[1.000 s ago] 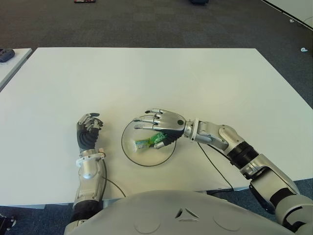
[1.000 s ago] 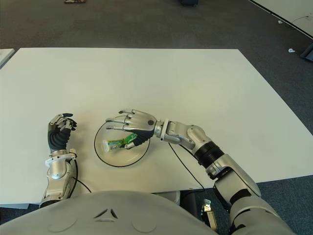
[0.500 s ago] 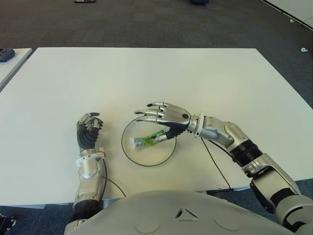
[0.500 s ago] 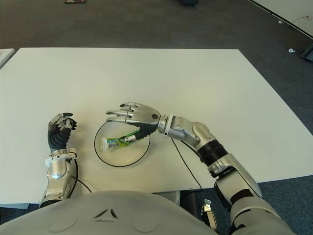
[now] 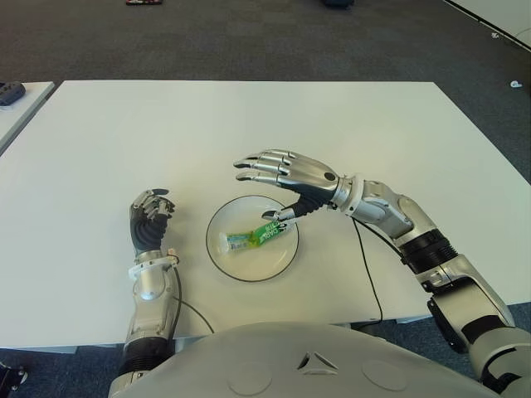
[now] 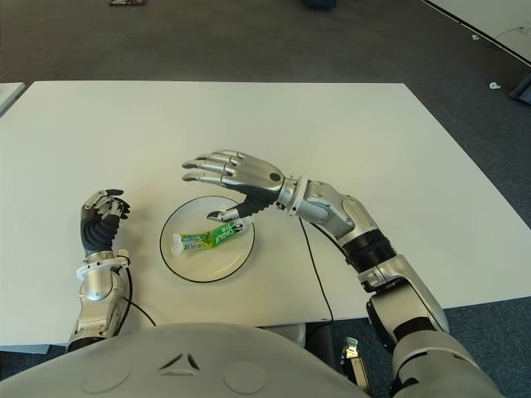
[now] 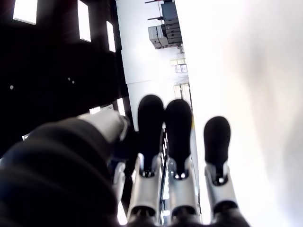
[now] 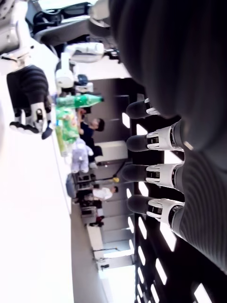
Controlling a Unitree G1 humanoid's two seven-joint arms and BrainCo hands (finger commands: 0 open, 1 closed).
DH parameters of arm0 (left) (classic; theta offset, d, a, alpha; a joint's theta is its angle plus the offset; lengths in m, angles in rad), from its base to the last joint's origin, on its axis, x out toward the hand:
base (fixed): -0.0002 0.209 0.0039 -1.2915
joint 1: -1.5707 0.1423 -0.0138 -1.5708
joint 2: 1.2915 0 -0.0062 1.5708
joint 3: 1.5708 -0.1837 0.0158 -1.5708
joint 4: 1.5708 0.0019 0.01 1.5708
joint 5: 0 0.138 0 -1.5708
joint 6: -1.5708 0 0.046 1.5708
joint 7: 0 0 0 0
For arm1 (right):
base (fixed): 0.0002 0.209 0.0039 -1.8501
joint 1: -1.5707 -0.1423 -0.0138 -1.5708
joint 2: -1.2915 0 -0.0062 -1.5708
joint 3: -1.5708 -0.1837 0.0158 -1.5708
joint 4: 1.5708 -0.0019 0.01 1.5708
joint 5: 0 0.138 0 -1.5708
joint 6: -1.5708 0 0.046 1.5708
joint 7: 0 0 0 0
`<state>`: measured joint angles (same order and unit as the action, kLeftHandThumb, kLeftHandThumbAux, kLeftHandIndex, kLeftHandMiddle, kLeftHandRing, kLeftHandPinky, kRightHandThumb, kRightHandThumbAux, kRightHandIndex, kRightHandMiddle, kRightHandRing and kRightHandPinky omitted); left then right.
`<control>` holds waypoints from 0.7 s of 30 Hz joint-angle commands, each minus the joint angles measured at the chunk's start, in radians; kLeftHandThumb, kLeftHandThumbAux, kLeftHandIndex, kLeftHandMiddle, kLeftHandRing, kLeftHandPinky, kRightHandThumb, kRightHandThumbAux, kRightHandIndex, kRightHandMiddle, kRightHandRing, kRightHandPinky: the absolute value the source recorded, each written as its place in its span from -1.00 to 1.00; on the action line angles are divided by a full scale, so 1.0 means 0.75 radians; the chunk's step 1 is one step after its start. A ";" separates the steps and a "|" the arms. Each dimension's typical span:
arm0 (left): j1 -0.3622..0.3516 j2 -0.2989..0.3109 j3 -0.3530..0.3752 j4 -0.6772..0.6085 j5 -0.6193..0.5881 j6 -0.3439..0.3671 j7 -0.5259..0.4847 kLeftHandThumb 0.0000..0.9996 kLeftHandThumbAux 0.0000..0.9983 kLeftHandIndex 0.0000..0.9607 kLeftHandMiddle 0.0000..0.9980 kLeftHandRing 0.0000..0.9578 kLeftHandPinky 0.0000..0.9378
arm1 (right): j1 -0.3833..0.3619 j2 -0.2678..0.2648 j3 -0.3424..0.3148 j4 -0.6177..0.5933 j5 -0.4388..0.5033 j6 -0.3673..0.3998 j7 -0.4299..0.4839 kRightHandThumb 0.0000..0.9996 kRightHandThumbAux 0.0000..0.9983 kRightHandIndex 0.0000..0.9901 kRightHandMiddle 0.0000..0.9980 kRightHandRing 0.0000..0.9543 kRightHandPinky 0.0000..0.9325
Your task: Put the toothpaste on the table into the plate.
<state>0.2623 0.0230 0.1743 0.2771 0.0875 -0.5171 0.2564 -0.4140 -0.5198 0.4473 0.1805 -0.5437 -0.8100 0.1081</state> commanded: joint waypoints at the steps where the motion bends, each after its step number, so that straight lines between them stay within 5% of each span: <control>1: -0.013 -0.005 -0.012 0.016 -0.004 -0.001 -0.018 0.39 0.44 -0.10 0.26 0.32 0.34 | 0.089 0.054 -0.080 -0.012 0.078 0.101 -0.010 -0.50 -0.27 -1.00 -1.00 -1.00 -1.00; 5: -0.026 0.003 -0.011 0.036 0.002 -0.022 -0.020 0.40 0.44 -0.10 0.27 0.32 0.35 | 0.173 0.125 -0.149 0.010 0.153 0.155 -0.065 -0.52 0.04 -1.00 -1.00 -1.00 -1.00; 13: -0.055 0.018 -0.013 0.079 0.016 -0.060 -0.018 0.40 0.44 -0.10 0.28 0.32 0.35 | 0.360 0.365 -0.294 -0.045 0.368 0.332 -0.191 -0.45 0.42 -0.84 -0.77 -0.75 -0.63; 21: -0.085 0.030 -0.011 0.104 -0.011 -0.079 -0.048 0.40 0.44 -0.10 0.29 0.34 0.38 | 0.438 0.552 -0.432 -0.034 0.502 0.330 -0.329 -0.40 0.66 -0.50 -0.51 -0.53 -0.43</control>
<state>0.2127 0.0364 0.1734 0.3320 0.0870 -0.5677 0.2413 -0.1063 -0.1492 0.1680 0.1485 -0.2250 -0.5647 -0.1004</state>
